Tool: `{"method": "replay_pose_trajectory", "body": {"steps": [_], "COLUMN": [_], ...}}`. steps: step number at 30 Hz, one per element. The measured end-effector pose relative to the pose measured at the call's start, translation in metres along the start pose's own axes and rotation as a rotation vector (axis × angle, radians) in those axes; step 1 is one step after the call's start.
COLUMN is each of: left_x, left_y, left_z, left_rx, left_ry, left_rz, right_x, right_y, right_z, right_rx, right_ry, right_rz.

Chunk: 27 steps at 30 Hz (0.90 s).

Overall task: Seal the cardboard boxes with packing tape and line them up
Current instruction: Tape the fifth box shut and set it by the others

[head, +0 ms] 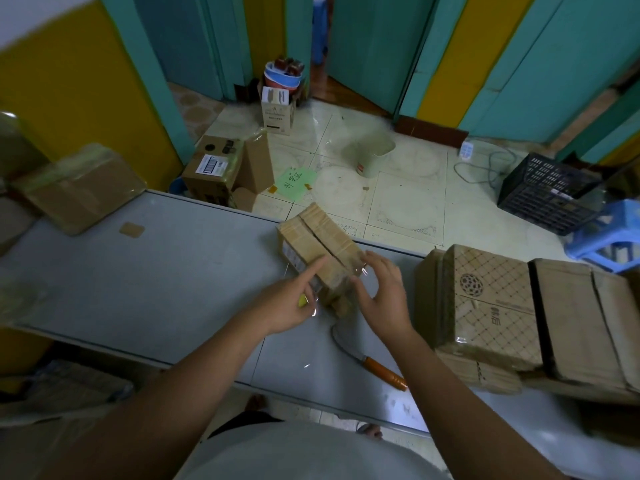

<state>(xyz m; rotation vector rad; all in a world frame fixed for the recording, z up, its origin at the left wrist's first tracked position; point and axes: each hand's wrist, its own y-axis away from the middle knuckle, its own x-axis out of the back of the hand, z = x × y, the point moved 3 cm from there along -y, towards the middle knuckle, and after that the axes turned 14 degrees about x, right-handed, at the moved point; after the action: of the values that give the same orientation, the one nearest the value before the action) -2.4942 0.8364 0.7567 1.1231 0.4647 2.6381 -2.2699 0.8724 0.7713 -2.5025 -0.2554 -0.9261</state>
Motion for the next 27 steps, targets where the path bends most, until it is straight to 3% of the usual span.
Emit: {"method": "replay_pose_trajectory", "body": {"steps": [4, 9, 12, 17, 24, 27], "left_x": [0.005, 0.008, 0.002, -0.014, -0.003, -0.006], "left_y": [0.012, 0.025, 0.028, 0.026, 0.036, 0.034], "left_z": [-0.017, -0.050, -0.060, -0.065, -0.049, -0.033], "left_rx": [-0.018, -0.002, -0.029, -0.026, -0.036, 0.052], "left_ry": [-0.161, -0.291, -0.323, -0.588, -0.355, 0.067], "left_rz": [0.167, 0.396, 0.401, 0.289, 0.373, 0.370], "right_x": [-0.005, -0.013, -0.015, -0.013, -0.012, -0.014], "right_y": [-0.023, -0.024, -0.023, -0.023, -0.017, -0.011], "right_z": [0.007, 0.009, 0.008, 0.008, -0.002, -0.009], "right_rx": [-0.190, -0.274, -0.308, -0.354, -0.328, -0.287], "right_ry": [-0.109, -0.184, -0.261, -0.308, -0.279, -0.271], "right_rz": [-0.093, -0.096, -0.061, -0.053, -0.015, 0.004]}}
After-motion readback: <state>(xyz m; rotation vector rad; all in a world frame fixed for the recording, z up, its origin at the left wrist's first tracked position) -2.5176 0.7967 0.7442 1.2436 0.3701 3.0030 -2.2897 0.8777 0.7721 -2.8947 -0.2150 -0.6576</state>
